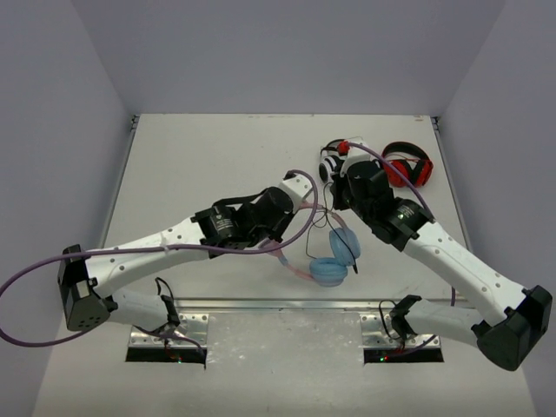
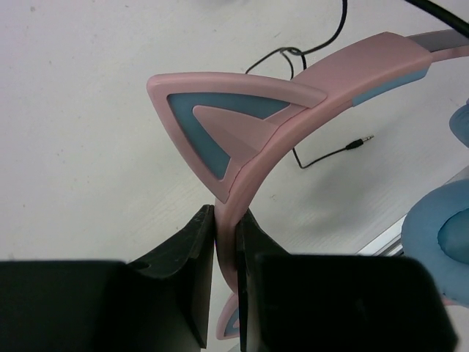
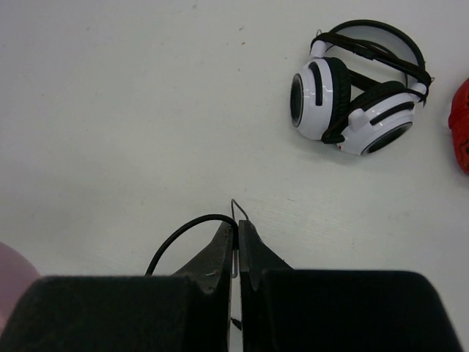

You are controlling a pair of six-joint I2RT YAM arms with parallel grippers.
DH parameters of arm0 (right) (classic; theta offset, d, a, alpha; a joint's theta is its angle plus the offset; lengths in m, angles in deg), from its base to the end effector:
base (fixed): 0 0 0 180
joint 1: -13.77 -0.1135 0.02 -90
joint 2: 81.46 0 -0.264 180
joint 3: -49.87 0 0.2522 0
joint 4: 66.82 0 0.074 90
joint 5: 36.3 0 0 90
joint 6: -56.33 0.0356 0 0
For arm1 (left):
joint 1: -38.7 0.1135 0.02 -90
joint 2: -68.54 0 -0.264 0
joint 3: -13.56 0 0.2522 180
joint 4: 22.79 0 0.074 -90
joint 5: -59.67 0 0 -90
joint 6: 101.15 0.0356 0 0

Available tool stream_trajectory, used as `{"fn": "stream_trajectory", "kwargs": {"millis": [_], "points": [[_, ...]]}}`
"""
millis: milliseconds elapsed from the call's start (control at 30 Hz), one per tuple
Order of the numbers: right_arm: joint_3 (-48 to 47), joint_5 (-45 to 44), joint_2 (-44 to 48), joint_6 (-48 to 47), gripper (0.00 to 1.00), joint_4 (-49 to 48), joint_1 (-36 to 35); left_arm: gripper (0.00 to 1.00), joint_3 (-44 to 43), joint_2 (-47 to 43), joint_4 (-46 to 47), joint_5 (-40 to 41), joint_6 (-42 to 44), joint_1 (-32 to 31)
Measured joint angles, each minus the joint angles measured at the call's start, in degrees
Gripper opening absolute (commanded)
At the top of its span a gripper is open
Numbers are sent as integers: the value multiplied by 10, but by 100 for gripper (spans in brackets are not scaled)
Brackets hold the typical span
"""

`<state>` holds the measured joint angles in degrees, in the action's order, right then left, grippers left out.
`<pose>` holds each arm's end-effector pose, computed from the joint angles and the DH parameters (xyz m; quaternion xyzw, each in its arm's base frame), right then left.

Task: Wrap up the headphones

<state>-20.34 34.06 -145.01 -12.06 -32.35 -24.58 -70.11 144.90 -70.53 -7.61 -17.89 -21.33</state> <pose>0.2019 0.1445 0.3289 -0.0357 0.8476 0.1278 0.5138 0.1564 -0.2437 0.3329 0.3254 0.8326 -0.0768 0.4416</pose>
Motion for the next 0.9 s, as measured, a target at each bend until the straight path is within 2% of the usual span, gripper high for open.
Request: {"fn": "stream_trajectory", "kwargs": {"millis": [200, 467, 533, 567, 700, 733, 900], "points": [[-1, -5, -3, -6, 1, -6, 0, 0, 15, -57, 13, -13, -2, 0], [13, 114, 0, -9, 1, -82, -1, 0, 15, -107, 45, -23, -12, 0], [38, 159, 10, -11, 6, -126, -1, 0, 16, -119, 44, -23, -13, 0], [55, 188, 18, -11, 15, -153, 0, 0, 17, -127, 45, -23, -13, 0], [114, 298, 37, -13, 33, -242, 0, 0, 22, -168, 76, -26, -29, 0], [122, 325, 34, -11, 40, -264, 0, 0, 21, -180, 89, -25, -36, -1], [128, 424, 4, 7, 40, -372, -1, 0, 20, -223, 136, -22, -63, -1]]}}
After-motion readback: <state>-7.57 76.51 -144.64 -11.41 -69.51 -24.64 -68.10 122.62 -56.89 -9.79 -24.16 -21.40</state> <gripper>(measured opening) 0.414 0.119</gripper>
